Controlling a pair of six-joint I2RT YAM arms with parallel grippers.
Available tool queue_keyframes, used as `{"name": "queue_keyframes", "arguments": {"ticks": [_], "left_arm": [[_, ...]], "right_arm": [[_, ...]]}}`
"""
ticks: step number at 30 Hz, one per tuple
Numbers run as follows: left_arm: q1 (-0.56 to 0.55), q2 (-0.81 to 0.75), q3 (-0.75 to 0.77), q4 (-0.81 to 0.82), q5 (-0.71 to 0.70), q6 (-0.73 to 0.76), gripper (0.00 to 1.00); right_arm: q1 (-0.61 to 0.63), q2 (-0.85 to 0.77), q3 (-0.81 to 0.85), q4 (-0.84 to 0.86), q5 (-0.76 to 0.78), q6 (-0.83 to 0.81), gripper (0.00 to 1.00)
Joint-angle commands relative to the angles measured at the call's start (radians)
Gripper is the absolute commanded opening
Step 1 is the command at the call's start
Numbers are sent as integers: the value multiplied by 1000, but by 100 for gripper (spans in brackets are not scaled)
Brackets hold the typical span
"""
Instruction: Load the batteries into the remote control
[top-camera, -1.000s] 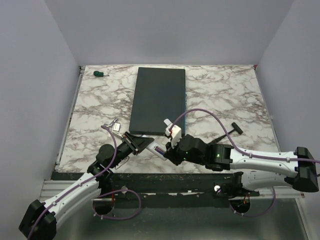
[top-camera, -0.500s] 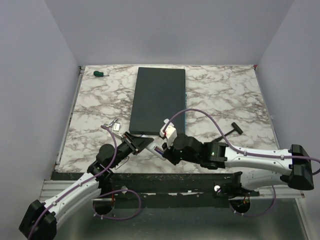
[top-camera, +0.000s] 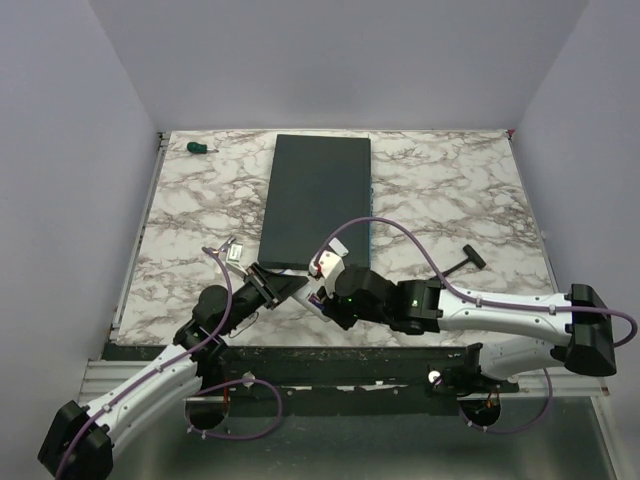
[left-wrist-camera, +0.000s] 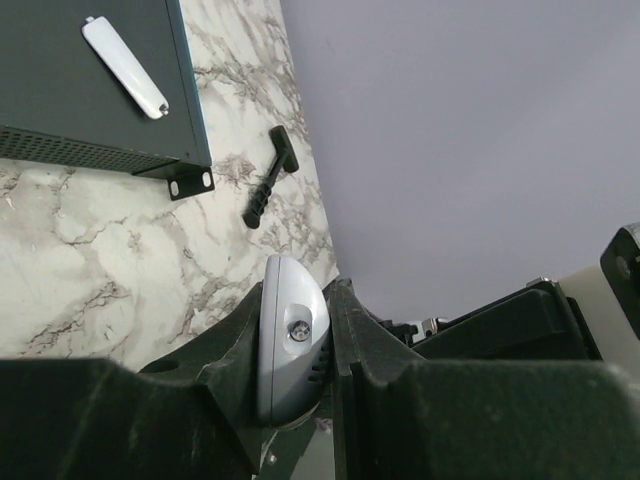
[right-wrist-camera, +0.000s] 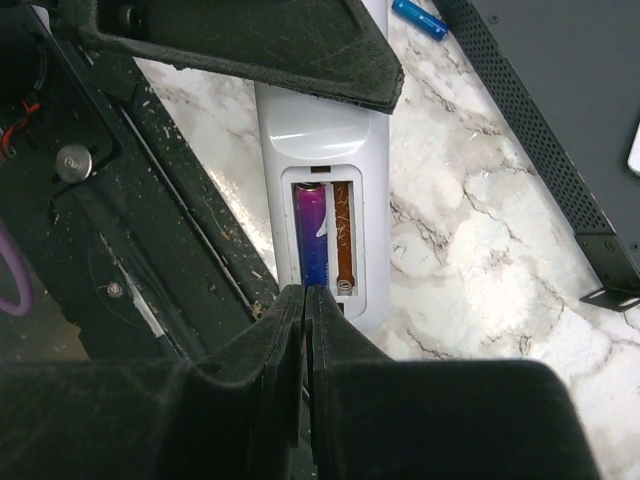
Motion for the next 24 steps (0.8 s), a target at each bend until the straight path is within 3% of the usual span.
{"name": "queue_keyframes", "arguments": {"ticks": [1,9,12,18,24], "left_arm": [[-8,-25,88,73,96,25,0],[-7,-35,91,37,93,48,0],[-7,-57,86,-9,73,61,0],[-8,-90,63,-38,51,63,0],[-7,-72,59,-23,57,60,0]], "right_arm": [[-10,65,44,-29,-68,-22,12],[-16,84,95,-60,-77,-44,12],[-15,33,99,-52,-91,-53,13],[-16,-121,76,5,-146,-56,24],[-15,-226,17,66,-120,-28,25]]}}
